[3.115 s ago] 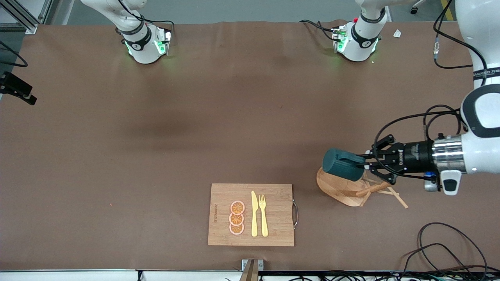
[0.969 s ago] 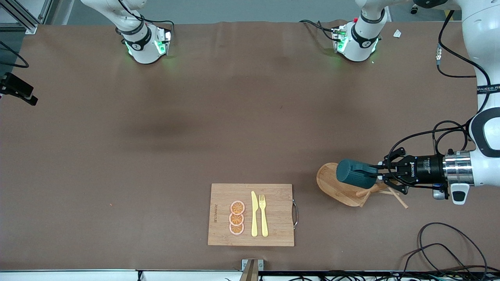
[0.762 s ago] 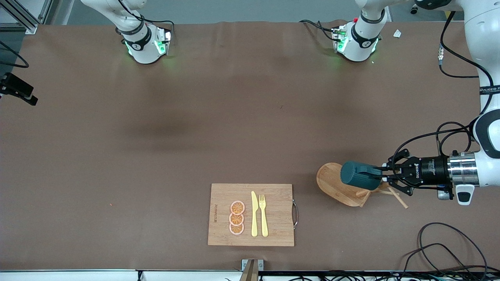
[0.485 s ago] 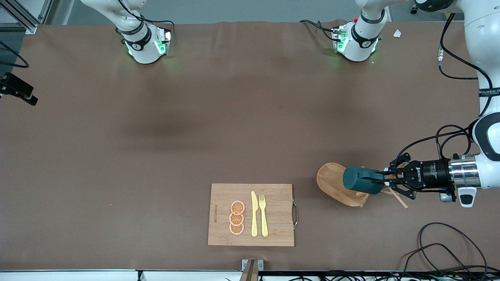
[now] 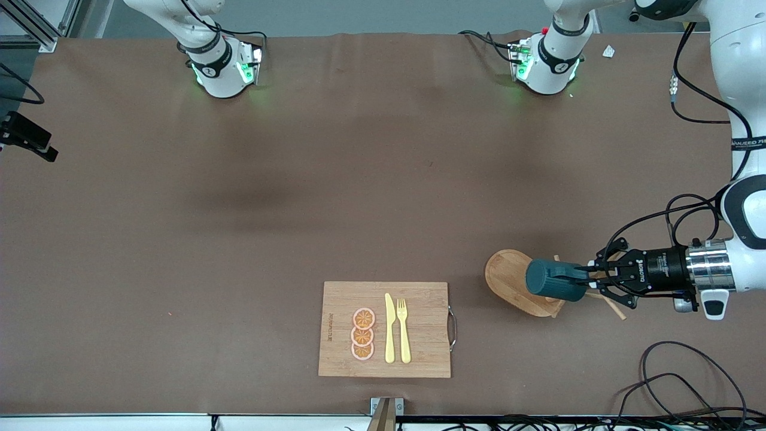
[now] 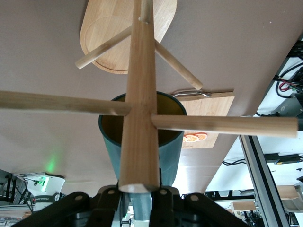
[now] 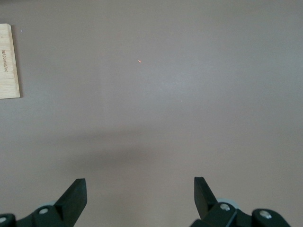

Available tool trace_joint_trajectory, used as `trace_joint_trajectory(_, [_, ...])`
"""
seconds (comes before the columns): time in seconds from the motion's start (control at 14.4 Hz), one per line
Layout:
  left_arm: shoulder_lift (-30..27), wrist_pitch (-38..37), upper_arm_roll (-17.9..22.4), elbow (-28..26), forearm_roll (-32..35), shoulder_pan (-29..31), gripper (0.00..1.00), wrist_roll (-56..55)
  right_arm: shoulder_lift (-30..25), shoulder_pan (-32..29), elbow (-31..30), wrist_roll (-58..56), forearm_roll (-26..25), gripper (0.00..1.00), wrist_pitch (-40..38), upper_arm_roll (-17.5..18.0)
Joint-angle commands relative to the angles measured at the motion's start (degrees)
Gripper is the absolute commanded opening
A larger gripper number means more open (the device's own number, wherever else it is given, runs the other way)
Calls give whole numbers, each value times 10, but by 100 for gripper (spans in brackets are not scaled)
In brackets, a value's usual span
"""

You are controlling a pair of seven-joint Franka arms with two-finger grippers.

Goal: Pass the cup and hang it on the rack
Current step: 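Open the left gripper and draw it back from the mug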

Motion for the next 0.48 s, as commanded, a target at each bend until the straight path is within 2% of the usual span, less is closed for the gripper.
trace_joint_trajectory(0.0, [0, 6, -2, 2, -5, 1, 74, 9, -6, -6, -8, -7, -3, 100, 5, 4])
trace_joint_trajectory(0.07, [-3, 6, -2, 3, -5, -1, 99, 9, -6, -6, -8, -7, -3, 100, 5, 4])
trace_joint_trajectory(0.42, [-27, 4, -8, 3, -5, -8, 100, 2, -6, -6, -8, -7, -3, 100, 5, 3])
